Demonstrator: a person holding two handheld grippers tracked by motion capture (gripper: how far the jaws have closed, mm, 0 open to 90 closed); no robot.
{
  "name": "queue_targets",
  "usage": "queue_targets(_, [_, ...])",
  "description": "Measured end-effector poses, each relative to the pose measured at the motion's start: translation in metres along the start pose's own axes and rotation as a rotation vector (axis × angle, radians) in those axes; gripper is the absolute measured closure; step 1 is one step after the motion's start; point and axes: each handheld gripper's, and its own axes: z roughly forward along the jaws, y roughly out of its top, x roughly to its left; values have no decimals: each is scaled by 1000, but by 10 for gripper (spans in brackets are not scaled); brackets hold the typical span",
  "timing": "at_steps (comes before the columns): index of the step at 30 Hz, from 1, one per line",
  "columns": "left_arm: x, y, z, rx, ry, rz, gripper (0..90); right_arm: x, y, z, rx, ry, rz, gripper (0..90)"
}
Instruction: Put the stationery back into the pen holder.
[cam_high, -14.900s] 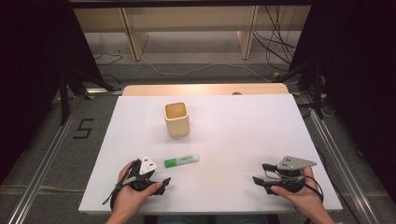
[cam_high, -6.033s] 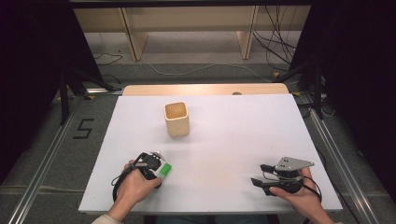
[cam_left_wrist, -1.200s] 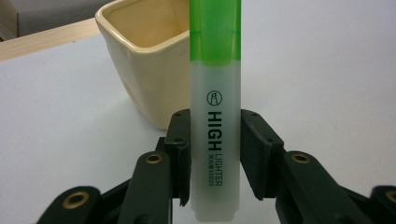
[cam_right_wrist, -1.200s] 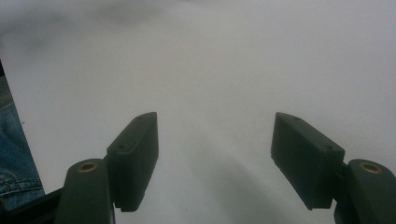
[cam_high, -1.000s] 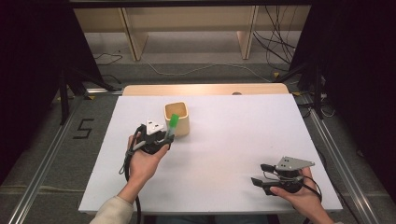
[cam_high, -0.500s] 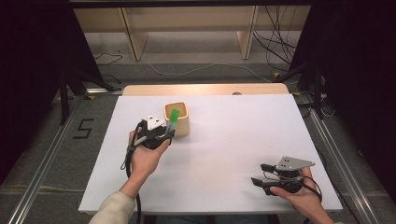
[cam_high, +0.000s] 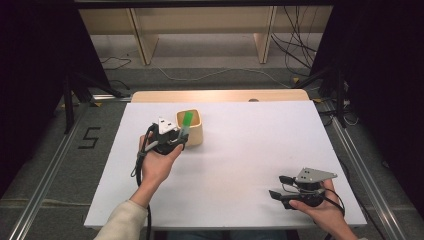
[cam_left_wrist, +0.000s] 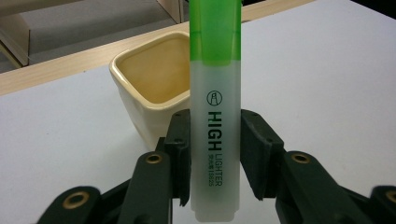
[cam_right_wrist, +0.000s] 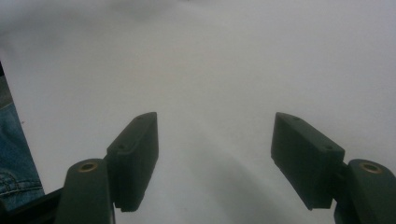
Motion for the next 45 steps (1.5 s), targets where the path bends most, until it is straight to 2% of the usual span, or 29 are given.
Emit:
queue_targets(13, [-2,9,4,-15,2,1,662,0,0,0,0,1,2,328])
queue_targets(35, [4,30,17,-43,9,-4,662,0,0,0,-4,-2,5,328])
queue_targets(45, [7,41,26,-32,11,-7,662,0,0,0,-5,-2,4,328])
